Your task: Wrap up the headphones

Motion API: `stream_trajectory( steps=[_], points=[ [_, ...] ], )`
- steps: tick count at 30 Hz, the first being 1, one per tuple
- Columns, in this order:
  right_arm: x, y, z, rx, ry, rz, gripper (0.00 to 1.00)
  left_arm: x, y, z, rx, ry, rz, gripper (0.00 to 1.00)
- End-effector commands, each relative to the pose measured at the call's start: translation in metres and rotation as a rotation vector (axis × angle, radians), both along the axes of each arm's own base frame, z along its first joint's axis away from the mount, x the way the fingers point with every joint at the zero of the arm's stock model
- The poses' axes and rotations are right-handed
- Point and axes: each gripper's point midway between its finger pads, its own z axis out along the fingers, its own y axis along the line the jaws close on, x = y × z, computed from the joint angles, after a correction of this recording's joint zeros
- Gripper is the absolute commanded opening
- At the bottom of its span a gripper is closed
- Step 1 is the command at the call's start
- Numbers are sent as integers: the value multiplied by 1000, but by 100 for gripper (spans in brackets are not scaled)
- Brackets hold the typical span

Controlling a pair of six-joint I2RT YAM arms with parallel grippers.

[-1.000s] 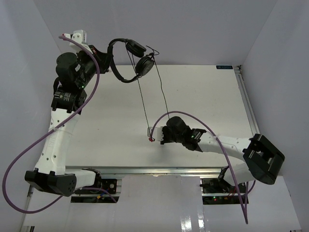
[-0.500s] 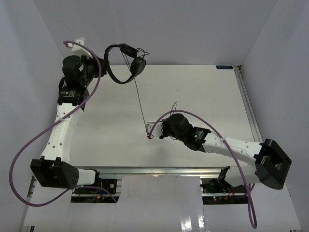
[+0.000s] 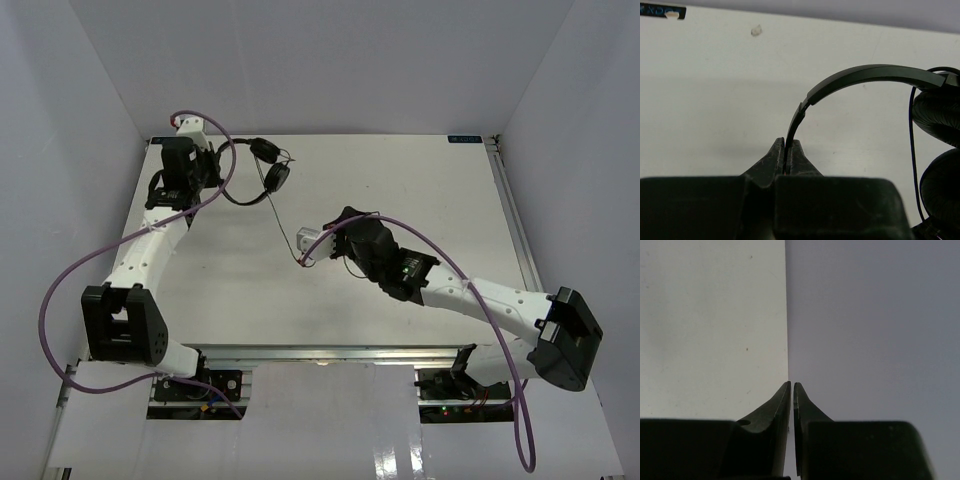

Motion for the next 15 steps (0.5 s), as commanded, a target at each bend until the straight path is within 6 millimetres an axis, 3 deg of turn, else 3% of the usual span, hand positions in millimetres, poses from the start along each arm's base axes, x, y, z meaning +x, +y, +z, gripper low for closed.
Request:
stream_trajectory(
  steps=[1,8,15],
  points=[
    [16,2,54,5,-160,-32,12,-1,6,-10,66,9,-11,0],
    [41,0,105,61,-249,-70,13,-25,-23,-65,79,162,-163,0],
    [58,14,110,72,-291,-55,13,-66,-86,-95,167,274,-391,0]
  ],
)
